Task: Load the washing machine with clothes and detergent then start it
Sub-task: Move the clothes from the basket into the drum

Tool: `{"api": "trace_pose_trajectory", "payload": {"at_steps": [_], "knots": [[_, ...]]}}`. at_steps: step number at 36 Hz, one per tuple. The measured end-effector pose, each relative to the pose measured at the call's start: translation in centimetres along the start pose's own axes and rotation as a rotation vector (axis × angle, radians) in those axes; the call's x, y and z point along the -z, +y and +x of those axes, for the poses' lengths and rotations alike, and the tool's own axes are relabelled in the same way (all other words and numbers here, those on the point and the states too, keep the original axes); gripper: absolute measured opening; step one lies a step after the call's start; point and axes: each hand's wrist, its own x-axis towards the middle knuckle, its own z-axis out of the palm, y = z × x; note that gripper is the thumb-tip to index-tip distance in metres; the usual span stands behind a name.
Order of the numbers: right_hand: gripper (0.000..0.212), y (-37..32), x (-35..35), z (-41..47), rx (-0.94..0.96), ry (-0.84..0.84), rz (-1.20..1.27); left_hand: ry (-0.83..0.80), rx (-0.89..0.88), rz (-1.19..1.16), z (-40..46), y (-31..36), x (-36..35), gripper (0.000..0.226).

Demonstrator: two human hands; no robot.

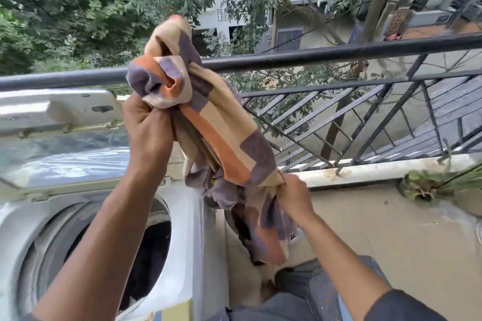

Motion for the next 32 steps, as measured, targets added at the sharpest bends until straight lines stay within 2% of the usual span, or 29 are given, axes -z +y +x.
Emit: {"api": "trace_pose_trajectory", "payload": {"at_steps": [4, 10, 15, 19, 23, 25, 29, 32], "knots": [[0.029, -1.7, 4.1, 2.5, -0.046, 0.055, 0.178, -0.057, 0.008, 0.134, -0.6, -2.0, 1.3, 0.024], [0.030, -6.9, 8.7, 1.8, 0.121, 0.122, 0.525, -0.114, 0.129, 0.279, -2.6, -4.7, 2.5, 0.023], [0.031, -11.3, 11.2, -0.6, 0.318, 0.095, 0.783, -0.162, 0.225, 0.246, -3.7, -5.0, 2.0, 0.027], [0.029, -14.4, 11.4, -1.0, 0.375, 0.089, 0.939, -0.255, 0.334, 0.177, -4.1, -4.5, 1.6, 0.040], [0.030, -16.3, 10.1, -1.1, 0.440, -0.026, 0.897, -0.484, 0.279, 0.180, -4.3, -3.2, 0.0, 0.037], [0.030, -16.9, 9.4, -1.6, 0.486, -0.127, 0.803, -0.525, 0.280, 0.235, -4.4, -3.1, -1.1, 0.035], [0.044, -17.0, 8.9, -2.4, 0.598, -0.167, 0.598, -0.294, 0.318, 0.339, -4.4, -4.5, -2.0, 0.022], [0.036, -16.0, 9.4, -2.4, 0.605, -0.348, 0.712, -0.104, 0.305, 0.392, -4.0, -5.3, -1.8, 0.036]]}}
